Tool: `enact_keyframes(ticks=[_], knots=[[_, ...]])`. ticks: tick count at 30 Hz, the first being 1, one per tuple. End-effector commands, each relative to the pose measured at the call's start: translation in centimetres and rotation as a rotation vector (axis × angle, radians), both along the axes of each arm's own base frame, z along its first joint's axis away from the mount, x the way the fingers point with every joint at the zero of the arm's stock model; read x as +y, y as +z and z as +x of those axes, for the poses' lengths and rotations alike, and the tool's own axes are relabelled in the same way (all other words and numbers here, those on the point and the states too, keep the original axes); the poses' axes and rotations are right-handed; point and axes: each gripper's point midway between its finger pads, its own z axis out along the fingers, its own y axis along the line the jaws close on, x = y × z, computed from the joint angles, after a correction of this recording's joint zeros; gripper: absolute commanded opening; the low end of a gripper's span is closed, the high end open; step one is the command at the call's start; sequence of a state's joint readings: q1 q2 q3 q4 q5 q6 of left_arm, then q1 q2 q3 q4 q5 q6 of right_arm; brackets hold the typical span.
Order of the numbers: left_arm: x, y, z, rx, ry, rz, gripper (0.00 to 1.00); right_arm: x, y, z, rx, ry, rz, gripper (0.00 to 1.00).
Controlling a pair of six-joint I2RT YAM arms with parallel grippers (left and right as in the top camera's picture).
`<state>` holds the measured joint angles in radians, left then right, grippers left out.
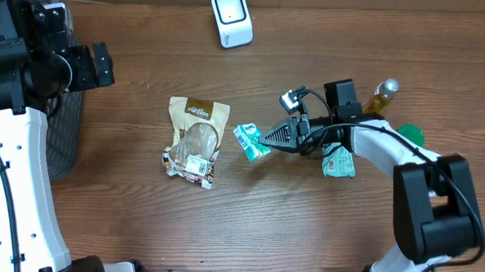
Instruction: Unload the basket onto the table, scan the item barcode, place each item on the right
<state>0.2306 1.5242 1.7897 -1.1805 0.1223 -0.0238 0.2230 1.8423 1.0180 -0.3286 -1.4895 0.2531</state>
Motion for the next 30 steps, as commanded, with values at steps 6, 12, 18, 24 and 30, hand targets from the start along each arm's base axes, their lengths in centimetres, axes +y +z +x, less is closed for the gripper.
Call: enact_keyframes(ticks=[6, 12, 18, 24, 30], knots=[[0.0, 0.4, 0.2, -0.013, 0.003, 0.001, 0.99, -1.5, 12.4, -4.1, -0.317, 0.028, 0.134, 0.04], [0.0, 0.4, 0.2, -0.013, 0.003, 0.001, 0.99, -4.2, 17.5, -5.9, -0.386, -0.052, 0.128, 0.04], [0.0, 0.4, 0.2, -0.012, 0.003, 0.001, 1.00, -5.9, 19.4, -6.6, -0.381, -0.118, 0.113, 0.04], [0.0, 0.4, 0.2, -0.013, 0.003, 0.001, 0.99, -6.0, 19.7, -6.6, -0.351, -0.124, 0.108, 0.04], [0.0, 0.4, 0.2, -0.013, 0.004, 0.001, 1.00, -6.0, 19.6, -6.6, -0.346, -0.125, 0.107, 0.04]])
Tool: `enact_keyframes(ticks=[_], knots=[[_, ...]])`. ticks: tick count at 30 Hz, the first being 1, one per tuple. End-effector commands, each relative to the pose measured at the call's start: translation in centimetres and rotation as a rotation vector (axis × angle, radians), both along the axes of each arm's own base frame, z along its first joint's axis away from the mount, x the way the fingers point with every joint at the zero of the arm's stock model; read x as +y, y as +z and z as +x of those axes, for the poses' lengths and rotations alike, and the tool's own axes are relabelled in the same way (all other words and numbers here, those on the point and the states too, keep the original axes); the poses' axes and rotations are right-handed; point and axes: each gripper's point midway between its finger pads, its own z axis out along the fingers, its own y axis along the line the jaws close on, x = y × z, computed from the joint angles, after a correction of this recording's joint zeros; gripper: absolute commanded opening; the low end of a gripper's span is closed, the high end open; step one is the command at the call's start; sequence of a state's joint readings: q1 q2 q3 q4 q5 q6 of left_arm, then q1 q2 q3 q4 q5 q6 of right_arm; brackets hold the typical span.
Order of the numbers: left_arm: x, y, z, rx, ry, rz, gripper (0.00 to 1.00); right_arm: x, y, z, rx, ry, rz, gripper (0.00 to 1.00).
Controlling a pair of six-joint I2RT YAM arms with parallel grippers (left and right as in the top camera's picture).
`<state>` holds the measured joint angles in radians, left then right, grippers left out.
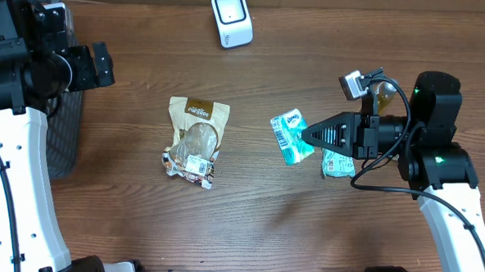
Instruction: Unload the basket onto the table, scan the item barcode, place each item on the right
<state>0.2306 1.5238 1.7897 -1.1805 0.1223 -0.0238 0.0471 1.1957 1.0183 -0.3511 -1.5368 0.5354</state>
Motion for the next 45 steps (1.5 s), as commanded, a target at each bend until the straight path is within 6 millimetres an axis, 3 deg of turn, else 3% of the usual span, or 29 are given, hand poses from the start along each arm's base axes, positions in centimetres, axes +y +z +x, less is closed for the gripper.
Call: enact_keyframes(ticks=[1, 20, 24, 31, 37, 45], knots=[[0.0, 0.4, 0.2, -0.012, 0.003, 0.001, 1.00, -0.1, 1.0, -0.8, -0.015, 0.026, 0.015, 0.04], [0.0, 0.4, 0.2, -0.012, 0.004, 0.000, 0.99, -0.1, 1.1, -0.6, -0.045, 0.021, 0.014, 0.04], [0.0, 0.4, 0.2, -0.012, 0.003, 0.001, 1.00, -0.1, 0.8, 0.2, -0.054, -0.021, -0.006, 0.04], [0.0, 0.4, 0.2, -0.012, 0.003, 0.001, 1.00, -0.5, -1.0, 3.9, -0.049, -0.232, -0.106, 0.04], [0.0, 0.4, 0.2, -0.012, 0.004, 0.001, 0.99, -0.7, -2.4, 5.8, -0.026, -0.315, -0.157, 0.04], [0.0, 0.4, 0.2, -0.012, 0.004, 0.001, 1.00, 2.1, -6.5, 7.8, 0.008, -0.352, -0.276, 0.04]])
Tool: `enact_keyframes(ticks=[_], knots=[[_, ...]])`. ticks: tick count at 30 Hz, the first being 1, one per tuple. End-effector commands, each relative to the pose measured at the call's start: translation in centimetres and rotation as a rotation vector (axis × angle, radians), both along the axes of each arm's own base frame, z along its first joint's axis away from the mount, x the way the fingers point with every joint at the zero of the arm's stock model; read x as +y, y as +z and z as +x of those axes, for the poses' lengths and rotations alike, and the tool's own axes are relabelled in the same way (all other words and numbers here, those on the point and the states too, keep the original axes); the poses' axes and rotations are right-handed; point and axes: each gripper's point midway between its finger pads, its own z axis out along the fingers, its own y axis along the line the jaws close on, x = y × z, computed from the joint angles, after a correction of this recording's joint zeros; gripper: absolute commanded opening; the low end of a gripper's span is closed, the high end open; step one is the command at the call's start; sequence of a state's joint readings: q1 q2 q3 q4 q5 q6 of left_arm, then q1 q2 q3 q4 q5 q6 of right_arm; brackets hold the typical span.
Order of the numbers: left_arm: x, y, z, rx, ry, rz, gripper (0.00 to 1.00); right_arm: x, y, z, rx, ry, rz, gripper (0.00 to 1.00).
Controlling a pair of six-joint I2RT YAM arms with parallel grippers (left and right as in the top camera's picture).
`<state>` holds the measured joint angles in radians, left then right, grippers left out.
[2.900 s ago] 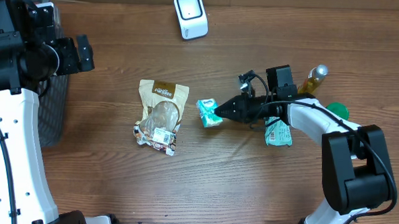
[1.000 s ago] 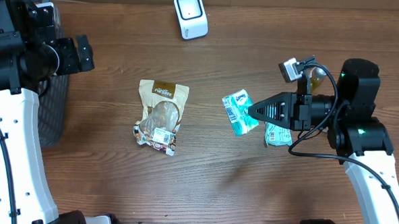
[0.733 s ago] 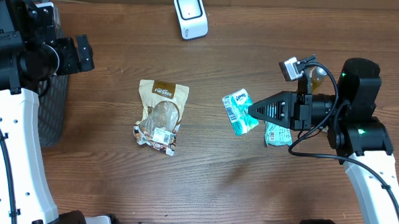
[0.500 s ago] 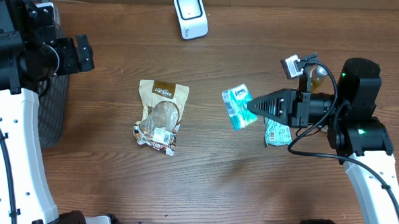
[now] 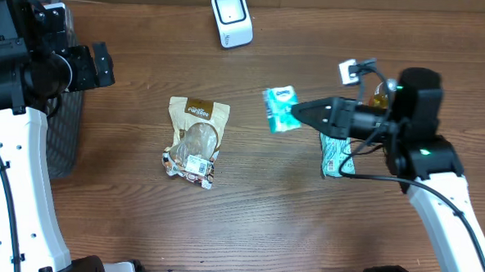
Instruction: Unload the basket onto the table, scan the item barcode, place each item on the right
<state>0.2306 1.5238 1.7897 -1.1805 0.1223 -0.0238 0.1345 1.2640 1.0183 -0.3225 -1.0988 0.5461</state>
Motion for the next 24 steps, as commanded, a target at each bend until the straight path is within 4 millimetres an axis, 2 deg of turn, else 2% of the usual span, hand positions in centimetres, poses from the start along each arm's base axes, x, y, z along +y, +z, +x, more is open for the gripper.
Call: enact_keyframes(ticks=[1, 8, 11, 18, 24], knots=[[0.0, 0.4, 0.2, -0.012, 0.004, 0.001, 1.00, 1.1, -2.3, 1.7, -0.010, -0.055, -0.091, 0.04], [0.0, 0.4, 0.2, -0.012, 0.003, 0.001, 1.00, 4.1, -6.0, 1.6, -0.002, 0.007, -0.177, 0.04], [0.0, 0.4, 0.2, -0.012, 0.003, 0.001, 1.00, 4.8, -8.3, 2.0, 0.040, -0.010, -0.239, 0.04], [0.0, 0.4, 0.2, -0.012, 0.003, 0.001, 1.00, 4.7, -15.0, 2.6, 0.159, -0.096, -0.458, 0.04], [0.0, 0.4, 0.2, -0.012, 0.003, 0.001, 0.99, 3.8, -18.3, 2.9, 0.213, -0.140, -0.563, 0.04]])
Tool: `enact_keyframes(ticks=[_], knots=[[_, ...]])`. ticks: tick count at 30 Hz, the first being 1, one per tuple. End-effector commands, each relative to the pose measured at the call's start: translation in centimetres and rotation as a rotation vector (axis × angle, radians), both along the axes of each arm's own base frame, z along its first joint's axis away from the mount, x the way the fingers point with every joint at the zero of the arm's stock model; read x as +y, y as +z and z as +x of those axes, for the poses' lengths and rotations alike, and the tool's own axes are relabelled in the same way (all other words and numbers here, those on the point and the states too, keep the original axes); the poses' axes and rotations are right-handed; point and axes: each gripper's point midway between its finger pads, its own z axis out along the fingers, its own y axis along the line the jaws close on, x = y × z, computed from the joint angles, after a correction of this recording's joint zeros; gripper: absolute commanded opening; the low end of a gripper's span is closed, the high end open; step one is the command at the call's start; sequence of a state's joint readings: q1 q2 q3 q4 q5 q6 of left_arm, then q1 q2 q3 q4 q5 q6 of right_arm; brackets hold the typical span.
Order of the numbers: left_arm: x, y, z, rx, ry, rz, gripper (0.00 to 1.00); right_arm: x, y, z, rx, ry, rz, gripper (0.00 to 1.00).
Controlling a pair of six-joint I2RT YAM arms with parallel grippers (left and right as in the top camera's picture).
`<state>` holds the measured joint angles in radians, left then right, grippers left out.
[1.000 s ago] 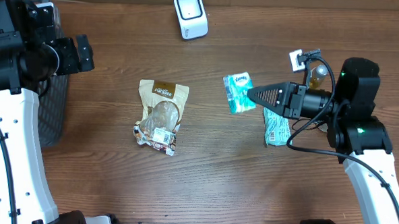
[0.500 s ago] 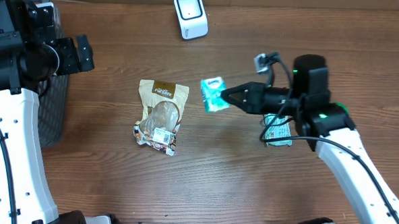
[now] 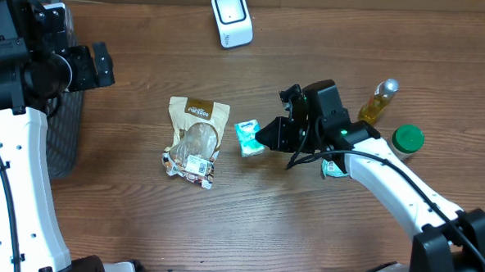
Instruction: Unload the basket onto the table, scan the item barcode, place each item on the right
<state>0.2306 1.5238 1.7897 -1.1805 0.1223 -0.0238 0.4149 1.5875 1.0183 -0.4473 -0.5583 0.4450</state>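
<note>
A small teal packet (image 3: 247, 139) is near the table's middle, just right of a brown snack bag (image 3: 195, 140). My right gripper (image 3: 261, 137) points left and is shut on the packet's right edge. Whether the packet touches the table cannot be told. The white barcode scanner (image 3: 231, 19) stands at the far edge, well away from the packet. My left gripper (image 3: 99, 66) hangs at the far left beside its arm, away from all items, and its jaws are too dark to read.
A second green packet (image 3: 336, 167) lies partly under my right arm. An oil bottle (image 3: 378, 100) and a green-lidded jar (image 3: 406, 139) stand at the right. A dark mesh basket (image 3: 64, 136) sits at the left edge.
My right gripper has moved with the teal packet from up near the table's centre-right down and left, to a spot beside the brown bag. The left arm has not moved.
My right gripper first held the teal packet low beside the brown bag. It then held it raised further right with the label side up, then closer to the scanner's side. Now the packet is back down next to the bag.
</note>
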Motion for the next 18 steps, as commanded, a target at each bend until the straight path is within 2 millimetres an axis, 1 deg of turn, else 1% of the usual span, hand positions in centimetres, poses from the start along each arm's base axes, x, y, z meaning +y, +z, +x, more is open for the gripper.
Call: enact_keyframes(ticks=[1, 5, 7, 13, 18], knots=[[0.0, 0.4, 0.2, -0.012, 0.004, 0.001, 1.00, -0.9, -1.4, 1.1, -0.022, -0.045, -0.084, 0.04], [0.0, 0.4, 0.2, -0.012, 0.003, 0.001, 1.00, -1.0, -2.9, 1.1, 0.011, -0.048, -0.106, 0.04], [0.0, 0.4, 0.2, -0.012, 0.003, 0.001, 1.00, -1.4, -3.9, 1.4, 0.023, -0.061, -0.137, 0.04], [0.0, 0.4, 0.2, -0.012, 0.004, 0.001, 1.00, -2.1, -6.2, 1.7, 0.048, -0.086, -0.199, 0.04], [0.0, 0.4, 0.2, -0.012, 0.003, 0.001, 1.00, -2.6, -7.7, 2.0, 0.060, -0.102, -0.239, 0.04]])
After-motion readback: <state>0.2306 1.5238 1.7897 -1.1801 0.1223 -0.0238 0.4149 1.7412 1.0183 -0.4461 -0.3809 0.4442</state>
